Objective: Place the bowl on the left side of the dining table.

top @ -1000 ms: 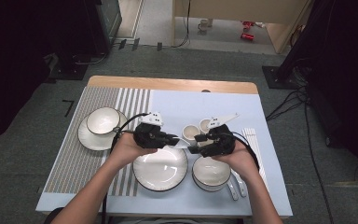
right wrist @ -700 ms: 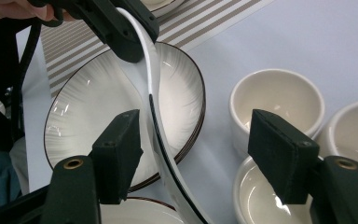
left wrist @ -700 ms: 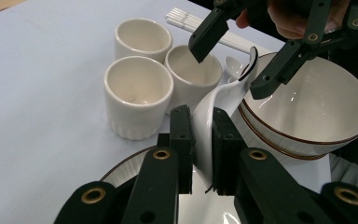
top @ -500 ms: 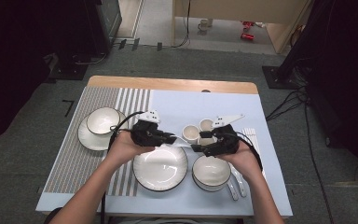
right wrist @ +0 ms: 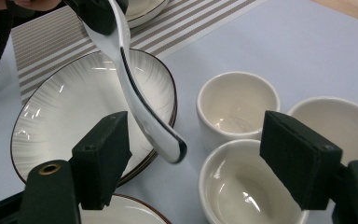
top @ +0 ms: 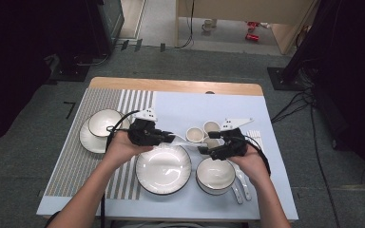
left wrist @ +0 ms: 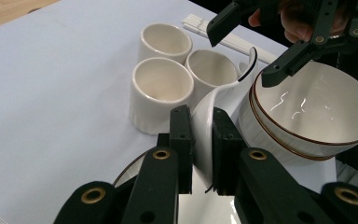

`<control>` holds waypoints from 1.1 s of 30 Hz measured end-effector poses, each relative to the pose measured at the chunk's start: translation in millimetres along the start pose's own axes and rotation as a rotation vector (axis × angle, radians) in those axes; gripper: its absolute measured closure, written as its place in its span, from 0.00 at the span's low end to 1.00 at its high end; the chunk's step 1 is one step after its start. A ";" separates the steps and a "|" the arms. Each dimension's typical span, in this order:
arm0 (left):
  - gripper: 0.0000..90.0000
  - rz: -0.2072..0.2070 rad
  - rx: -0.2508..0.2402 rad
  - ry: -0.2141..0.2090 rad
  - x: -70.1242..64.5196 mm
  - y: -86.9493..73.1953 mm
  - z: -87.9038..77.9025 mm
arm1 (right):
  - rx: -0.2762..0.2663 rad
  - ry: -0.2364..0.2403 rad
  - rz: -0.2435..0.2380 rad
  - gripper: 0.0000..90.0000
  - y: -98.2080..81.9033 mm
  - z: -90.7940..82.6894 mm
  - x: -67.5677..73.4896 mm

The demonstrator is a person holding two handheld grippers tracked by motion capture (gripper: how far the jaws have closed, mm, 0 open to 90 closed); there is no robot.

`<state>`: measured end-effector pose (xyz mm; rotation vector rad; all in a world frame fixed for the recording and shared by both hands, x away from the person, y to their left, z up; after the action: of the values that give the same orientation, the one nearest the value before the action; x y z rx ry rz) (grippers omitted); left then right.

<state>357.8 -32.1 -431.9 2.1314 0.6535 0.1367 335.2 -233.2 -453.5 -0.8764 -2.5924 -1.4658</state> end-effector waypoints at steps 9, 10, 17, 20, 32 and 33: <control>0.92 -0.007 -0.014 0.003 8.9 0.5 -8.1 | -0.016 -0.028 -0.001 0.26 -4.1 -6.4 -3.7; 0.92 -0.007 -0.014 0.006 9.8 0.3 -8.6 | -0.017 -0.031 -0.004 0.26 -4.7 -7.3 -4.2; 0.92 -0.013 -0.016 0.008 15.1 0.7 -11.0 | -0.029 -0.054 -0.004 0.25 -8.8 -12.8 -7.8; 0.92 -0.004 -0.006 0.014 16.6 0.3 -10.8 | -0.035 -0.067 -0.003 0.25 -11.3 -14.8 -10.2; 0.92 -0.005 -0.001 0.030 26.0 -2.3 -13.3 | -0.056 -0.097 0.014 0.24 -21.9 -25.7 -16.8; 0.92 -0.005 0.001 0.028 26.7 -2.6 -13.9 | -0.058 -0.100 0.016 0.24 -23.0 -26.6 -17.5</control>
<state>375.0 -7.5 -429.1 2.1321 0.6751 0.1634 332.4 -271.5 -461.9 -0.9991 -2.6177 -1.5388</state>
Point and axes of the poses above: each handheld gripper's, and its own axes: z roughly forward along the jaws, y roughly out of its top, x roughly to its left, the point moved 7 cm from there along z, roughly forward along the jaws, and after that the axes turned 11 degrees about y, right-handed, at the moved point
